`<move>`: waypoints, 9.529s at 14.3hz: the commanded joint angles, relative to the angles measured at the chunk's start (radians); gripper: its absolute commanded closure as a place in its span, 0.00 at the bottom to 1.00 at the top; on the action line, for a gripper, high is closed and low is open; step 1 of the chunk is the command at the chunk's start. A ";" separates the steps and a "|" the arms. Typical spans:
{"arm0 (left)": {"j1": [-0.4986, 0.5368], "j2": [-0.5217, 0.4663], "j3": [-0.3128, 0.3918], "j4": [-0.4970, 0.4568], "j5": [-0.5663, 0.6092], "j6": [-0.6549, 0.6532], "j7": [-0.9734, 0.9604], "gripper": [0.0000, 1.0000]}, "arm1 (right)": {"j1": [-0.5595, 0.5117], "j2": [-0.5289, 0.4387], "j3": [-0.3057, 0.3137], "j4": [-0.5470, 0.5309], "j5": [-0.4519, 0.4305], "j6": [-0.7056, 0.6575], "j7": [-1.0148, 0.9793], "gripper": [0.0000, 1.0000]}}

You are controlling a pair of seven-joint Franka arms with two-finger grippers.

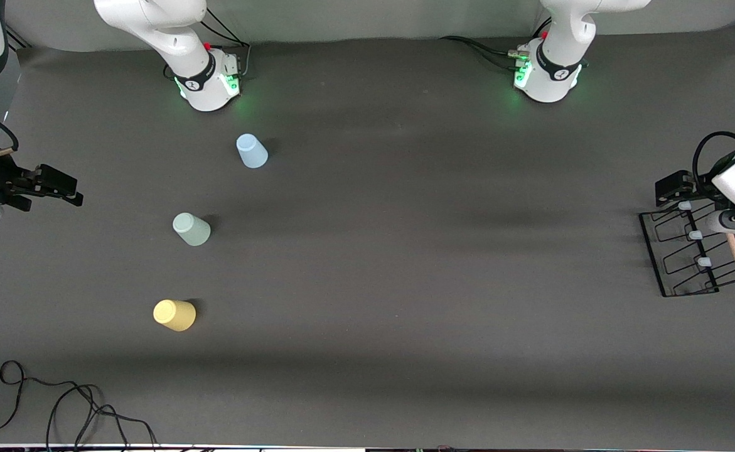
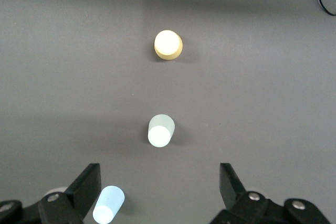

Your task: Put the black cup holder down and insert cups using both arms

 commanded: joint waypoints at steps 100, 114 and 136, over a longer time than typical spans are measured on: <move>-0.131 0.262 -0.227 0.342 -0.053 -0.249 -0.540 0.00 | 0.044 -0.330 -0.014 -0.735 -0.041 0.421 0.026 0.00; 0.237 -0.051 -0.232 -0.114 -0.036 0.067 -0.071 0.00 | 0.101 0.124 -0.023 -0.920 -0.044 1.072 0.154 0.00; 0.211 -0.065 -0.241 -0.091 -0.025 0.014 -0.084 0.00 | 0.488 -0.081 -0.015 -0.316 0.035 0.096 0.998 0.87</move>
